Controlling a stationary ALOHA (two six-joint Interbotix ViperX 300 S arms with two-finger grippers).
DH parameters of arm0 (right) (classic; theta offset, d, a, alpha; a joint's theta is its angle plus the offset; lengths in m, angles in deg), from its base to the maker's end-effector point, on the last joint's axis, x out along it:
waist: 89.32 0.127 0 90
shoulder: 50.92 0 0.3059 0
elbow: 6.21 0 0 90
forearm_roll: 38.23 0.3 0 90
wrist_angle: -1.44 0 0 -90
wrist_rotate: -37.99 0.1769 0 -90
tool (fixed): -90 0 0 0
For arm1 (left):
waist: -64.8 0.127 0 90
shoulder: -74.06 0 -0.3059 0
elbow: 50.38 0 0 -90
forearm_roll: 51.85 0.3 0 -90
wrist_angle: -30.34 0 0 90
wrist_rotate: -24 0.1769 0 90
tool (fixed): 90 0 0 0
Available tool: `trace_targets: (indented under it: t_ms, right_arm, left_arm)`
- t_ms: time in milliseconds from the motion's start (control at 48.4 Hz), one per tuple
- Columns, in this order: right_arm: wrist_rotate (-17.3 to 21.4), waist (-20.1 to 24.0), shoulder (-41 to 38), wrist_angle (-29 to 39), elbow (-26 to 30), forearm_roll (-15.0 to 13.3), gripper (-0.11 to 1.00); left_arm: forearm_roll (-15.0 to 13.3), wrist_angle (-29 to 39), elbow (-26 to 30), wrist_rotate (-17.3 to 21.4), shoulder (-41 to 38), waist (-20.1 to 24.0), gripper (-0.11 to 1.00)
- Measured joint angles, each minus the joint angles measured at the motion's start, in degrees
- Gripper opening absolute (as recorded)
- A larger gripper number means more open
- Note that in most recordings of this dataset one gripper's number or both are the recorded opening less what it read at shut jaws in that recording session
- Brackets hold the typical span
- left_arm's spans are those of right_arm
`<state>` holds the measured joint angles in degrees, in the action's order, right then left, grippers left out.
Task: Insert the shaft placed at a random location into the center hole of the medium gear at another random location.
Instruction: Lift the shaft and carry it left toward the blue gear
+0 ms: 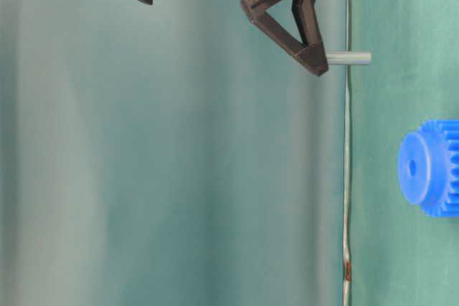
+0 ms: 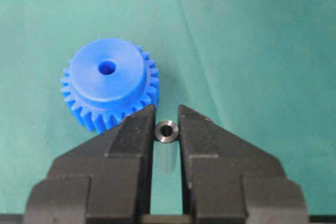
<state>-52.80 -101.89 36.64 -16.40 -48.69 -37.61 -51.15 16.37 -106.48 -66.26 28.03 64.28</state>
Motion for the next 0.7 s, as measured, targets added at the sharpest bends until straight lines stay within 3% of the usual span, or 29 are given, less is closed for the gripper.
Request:
trace_targets:
  t_ms: [351, 703]
  right_arm:
    - [0.0, 0.4, -0.8, 0.0, 1.5, 0.0, 0.13]
    - [0.0, 3.4, -8.1, 0.0, 9.4, 0.0, 0.13]
  left_arm:
    - [0.0, 0.0, 0.0, 0.0, 0.0, 0.0, 0.00]
    - [0.0, 0.0, 0.0, 0.0, -0.1, 0.0, 0.00]
